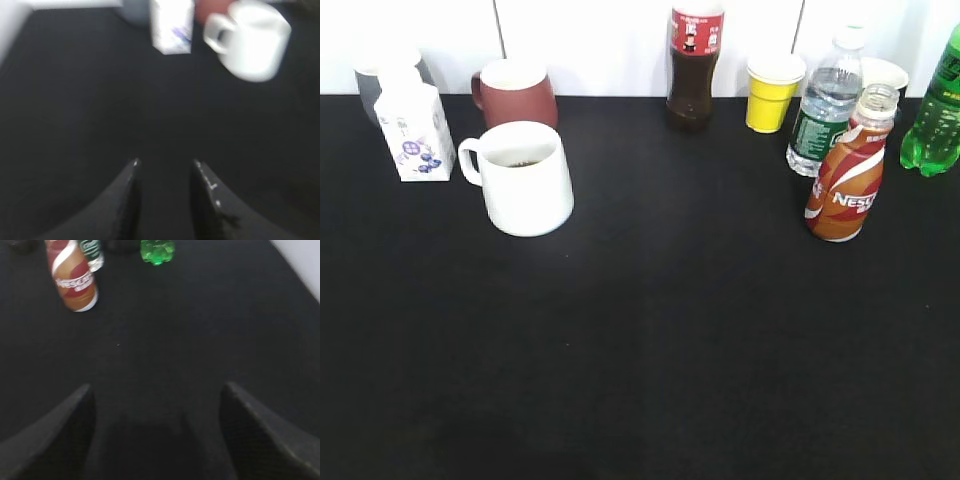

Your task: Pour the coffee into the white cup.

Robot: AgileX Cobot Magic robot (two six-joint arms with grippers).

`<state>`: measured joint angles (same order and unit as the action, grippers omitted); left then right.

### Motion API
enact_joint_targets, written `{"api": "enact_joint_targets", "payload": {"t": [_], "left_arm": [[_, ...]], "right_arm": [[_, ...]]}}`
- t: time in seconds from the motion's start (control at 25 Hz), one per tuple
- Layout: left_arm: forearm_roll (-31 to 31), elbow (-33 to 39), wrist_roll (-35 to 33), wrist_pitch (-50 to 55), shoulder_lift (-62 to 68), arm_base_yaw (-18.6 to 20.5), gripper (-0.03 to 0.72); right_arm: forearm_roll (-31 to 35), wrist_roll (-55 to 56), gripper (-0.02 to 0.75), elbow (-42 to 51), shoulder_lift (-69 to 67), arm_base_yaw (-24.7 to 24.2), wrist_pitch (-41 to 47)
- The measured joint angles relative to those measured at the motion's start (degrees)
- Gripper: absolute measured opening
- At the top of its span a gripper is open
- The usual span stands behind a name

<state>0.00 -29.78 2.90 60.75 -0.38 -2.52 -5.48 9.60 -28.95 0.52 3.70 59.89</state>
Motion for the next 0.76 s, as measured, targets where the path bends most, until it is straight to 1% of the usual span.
{"api": "enact_joint_targets", "payload": {"t": [0.04, 0.08, 0.76], "left_arm": [[0.00, 0.00, 0.00, 0.00, 0.00, 1.32, 0.255], [0.00, 0.00, 0.00, 0.00, 0.00, 1.59, 0.255], [0.00, 0.00, 0.00, 0.00, 0.00, 1.66, 0.255]], "right_arm": [[0.00, 0.00, 0.582, 0.00, 0.00, -0.17, -0.05], [0.00, 0.00, 0.582, 0.00, 0.05, -0.17, -0.04], [0.00, 0.00, 0.582, 0.00, 0.05, -0.17, -0.04]]}}
